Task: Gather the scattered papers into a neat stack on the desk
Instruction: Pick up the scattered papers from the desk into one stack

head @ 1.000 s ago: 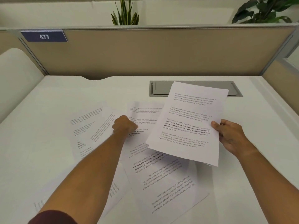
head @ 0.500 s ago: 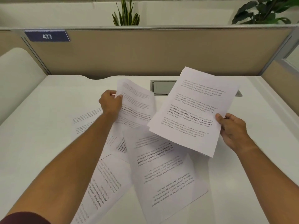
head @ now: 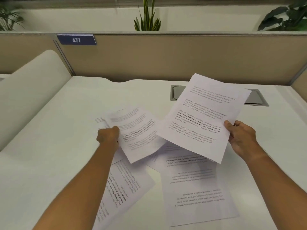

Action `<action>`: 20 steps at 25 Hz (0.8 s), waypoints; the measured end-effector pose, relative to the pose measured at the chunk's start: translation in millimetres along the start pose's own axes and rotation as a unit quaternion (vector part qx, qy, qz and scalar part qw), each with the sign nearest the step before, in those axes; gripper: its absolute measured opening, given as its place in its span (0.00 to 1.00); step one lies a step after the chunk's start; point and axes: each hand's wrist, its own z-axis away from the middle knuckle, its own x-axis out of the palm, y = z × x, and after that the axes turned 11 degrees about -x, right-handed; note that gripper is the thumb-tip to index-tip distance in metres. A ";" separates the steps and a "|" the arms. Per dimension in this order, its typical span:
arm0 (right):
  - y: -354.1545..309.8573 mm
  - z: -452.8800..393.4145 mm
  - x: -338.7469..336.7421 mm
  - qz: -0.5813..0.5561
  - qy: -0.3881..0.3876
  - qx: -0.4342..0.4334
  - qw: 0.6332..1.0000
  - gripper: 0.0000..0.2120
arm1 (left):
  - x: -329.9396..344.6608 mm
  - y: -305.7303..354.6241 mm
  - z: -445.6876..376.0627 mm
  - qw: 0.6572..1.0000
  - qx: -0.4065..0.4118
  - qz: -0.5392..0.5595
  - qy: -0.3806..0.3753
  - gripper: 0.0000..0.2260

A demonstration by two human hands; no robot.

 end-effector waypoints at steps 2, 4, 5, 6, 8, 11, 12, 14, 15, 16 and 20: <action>4.0 2.6 7.8 0.002 -0.008 0.005 1.000 0.07 | -3.5 -26.0 5.9 0.996 0.031 -0.080 0.017 0.15; 6.6 5.1 14.0 0.002 -0.015 0.007 1.000 0.06 | -1.1 -40.2 12.0 0.978 0.060 -0.193 0.045 0.19; 7.3 6.4 16.2 0.004 -0.017 0.008 1.000 0.06 | 2.2 -41.7 13.8 0.966 0.065 -0.240 0.064 0.22; 7.4 7.2 18.3 0.006 -0.020 0.009 1.000 0.06 | 6.1 -39.8 16.8 0.957 0.061 -0.272 0.080 0.23; 8.4 8.9 20.0 0.010 -0.025 0.009 1.000 0.06 | 14.0 -31.5 22.7 0.952 0.034 -0.291 0.089 0.23; 9.3 10.5 19.8 0.010 -0.029 0.010 0.999 0.06 | 24.5 -21.7 24.3 0.954 0.002 -0.286 0.092 0.26; 9.7 10.9 19.1 0.009 -0.029 0.011 0.999 0.06 | 26.3 -20.1 23.8 0.952 -0.002 -0.291 0.097 0.28; 10.0 11.5 17.3 0.009 -0.031 0.010 0.999 0.06 | 29.6 -17.9 22.2 0.950 -0.003 -0.296 0.097 0.31; 10.3 11.6 16.5 0.010 -0.032 0.010 0.999 0.06 | 31.2 -17.0 20.9 0.952 -0.003 -0.292 0.093 0.31; 11.1 11.5 16.0 0.011 -0.032 0.011 0.999 0.06 | 32.4 -15.7 19.9 0.954 -0.003 -0.285 0.090 0.30; 13.8 13.0 16.3 0.015 -0.030 0.017 0.999 0.06 | 37.0 -15.6 22.1 0.957 0.000 -0.274 0.092 0.30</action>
